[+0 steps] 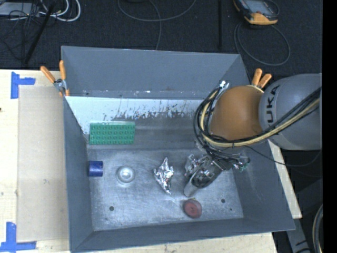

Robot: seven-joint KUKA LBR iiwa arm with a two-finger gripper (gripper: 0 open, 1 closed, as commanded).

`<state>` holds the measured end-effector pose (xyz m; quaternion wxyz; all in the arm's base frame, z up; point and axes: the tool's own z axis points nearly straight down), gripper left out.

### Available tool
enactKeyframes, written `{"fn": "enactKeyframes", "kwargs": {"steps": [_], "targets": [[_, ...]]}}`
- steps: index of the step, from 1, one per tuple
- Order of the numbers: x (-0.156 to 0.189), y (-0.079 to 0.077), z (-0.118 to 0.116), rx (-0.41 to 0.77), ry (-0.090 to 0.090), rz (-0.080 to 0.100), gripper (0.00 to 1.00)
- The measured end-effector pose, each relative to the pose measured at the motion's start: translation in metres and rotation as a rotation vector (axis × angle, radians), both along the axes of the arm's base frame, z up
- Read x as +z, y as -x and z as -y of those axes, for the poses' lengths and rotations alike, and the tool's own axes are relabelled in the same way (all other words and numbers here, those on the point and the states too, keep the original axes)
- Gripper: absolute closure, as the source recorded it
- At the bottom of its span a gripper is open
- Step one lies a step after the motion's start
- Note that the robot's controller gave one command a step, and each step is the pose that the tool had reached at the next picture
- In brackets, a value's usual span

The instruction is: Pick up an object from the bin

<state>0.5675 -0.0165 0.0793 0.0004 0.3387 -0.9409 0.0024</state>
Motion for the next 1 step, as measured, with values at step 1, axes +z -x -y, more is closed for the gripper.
{"fn": "enactKeyframes", "kwargs": {"steps": [1], "targets": [[0.0345,0.0449,-0.0331,-0.001,-0.009,0.005,1.00]]}}
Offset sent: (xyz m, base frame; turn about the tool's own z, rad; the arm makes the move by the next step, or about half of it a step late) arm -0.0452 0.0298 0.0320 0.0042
